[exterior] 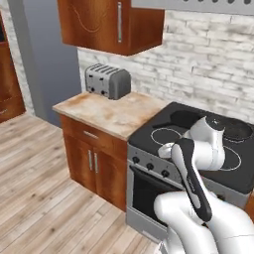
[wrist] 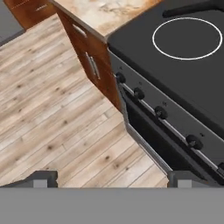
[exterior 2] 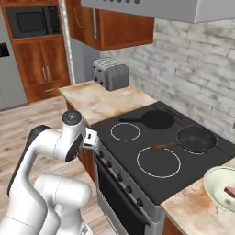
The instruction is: Place one of the steaks on the plate and the other in the bowl. Then place the bowl in the fridge.
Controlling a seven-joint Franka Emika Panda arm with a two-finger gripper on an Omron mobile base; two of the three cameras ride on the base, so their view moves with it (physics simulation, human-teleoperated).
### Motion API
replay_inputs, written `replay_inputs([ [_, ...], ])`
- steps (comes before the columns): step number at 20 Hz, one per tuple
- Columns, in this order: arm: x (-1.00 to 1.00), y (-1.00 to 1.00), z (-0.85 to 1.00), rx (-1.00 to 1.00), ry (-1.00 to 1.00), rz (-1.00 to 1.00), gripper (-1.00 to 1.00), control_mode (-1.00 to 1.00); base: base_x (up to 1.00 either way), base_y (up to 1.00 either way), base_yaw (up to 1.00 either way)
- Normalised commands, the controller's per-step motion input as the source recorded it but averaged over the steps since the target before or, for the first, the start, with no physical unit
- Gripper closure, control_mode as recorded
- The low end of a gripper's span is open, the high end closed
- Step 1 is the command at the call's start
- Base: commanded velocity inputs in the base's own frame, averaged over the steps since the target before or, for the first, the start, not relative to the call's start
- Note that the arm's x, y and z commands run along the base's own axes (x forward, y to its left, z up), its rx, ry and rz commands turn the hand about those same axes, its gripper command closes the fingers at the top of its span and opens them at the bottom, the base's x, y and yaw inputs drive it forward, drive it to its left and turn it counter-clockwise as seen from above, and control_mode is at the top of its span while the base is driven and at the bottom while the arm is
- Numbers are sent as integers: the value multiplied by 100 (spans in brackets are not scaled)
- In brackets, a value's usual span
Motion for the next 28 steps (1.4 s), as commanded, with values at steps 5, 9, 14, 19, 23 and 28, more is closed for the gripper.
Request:
replay_inputs([
  [5, 0, 0, 0, 0, 0, 0, -100, 100, 47, 75, 37],
  [9, 0, 0, 0, 0, 0, 0, -100, 100, 50, 79, 37],
  [14, 0, 0, 0, 0, 0, 0, -100, 100, 47, 73, 34],
  [19, 0, 0, 0, 0, 0, 0, -100, 100, 50, 59, 27],
  [23, 0, 0, 0, 0, 0, 0, -100, 100, 71, 51, 22],
  [28, 0, 0, 0, 0, 0, 0, -100, 100, 80, 62, 20],
])
